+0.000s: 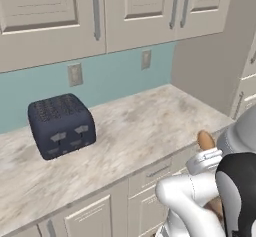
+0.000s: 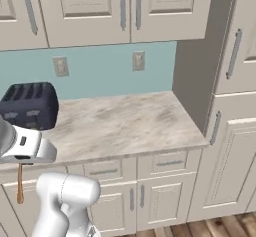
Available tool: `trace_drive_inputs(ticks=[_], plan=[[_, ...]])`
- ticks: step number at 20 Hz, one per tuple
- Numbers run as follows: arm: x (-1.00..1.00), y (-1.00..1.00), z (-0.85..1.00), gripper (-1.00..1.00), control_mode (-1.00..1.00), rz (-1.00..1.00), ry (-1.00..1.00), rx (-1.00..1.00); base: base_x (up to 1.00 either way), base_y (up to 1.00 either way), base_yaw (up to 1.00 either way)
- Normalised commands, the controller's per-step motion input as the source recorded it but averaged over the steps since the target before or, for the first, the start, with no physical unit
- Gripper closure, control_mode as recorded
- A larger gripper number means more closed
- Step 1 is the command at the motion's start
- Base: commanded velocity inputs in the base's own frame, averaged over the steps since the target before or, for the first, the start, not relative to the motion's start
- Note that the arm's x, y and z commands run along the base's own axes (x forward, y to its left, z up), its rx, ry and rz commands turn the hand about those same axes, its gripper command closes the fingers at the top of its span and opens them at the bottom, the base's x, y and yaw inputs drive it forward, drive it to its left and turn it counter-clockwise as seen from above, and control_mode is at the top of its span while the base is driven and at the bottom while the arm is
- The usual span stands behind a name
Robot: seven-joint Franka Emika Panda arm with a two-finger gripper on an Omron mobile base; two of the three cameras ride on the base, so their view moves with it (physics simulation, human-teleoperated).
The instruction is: Take the fork and place it on the left side of the plate. Then take the spoon and place it on the right side of the plate. Make sure they're directly next to the plate.
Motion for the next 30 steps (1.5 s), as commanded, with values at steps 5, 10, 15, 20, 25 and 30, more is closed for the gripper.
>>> trace_drive_inputs(ticks=[5,10,15,20,25,30], plan=[[0.00,0.00,0.00,1.00,1.00,0.00,0.00,0.00,-0.77,0.37,-0.50],[0.00,0.00,0.00,1.00,1.00,0.00,0.00,0.00,-0.95,0.27,-0.50],[0.00,0.00,0.00,1.00,1.00,0.00,0.00,0.00,-0.97,0.22,-0.51],[0.00,0.00,0.00,1.00,1.00,0.00,0.00,0.00,-0.99,0.11,-0.48],[0.00,0.00,0.00,1.00,1.00,0.00,0.00,0.00,-1.00,-0.03,-0.37],[0.00,0.00,0.00,1.00,1.00,0.00,0.00,0.00,-1.00,-0.11,-0.33]])
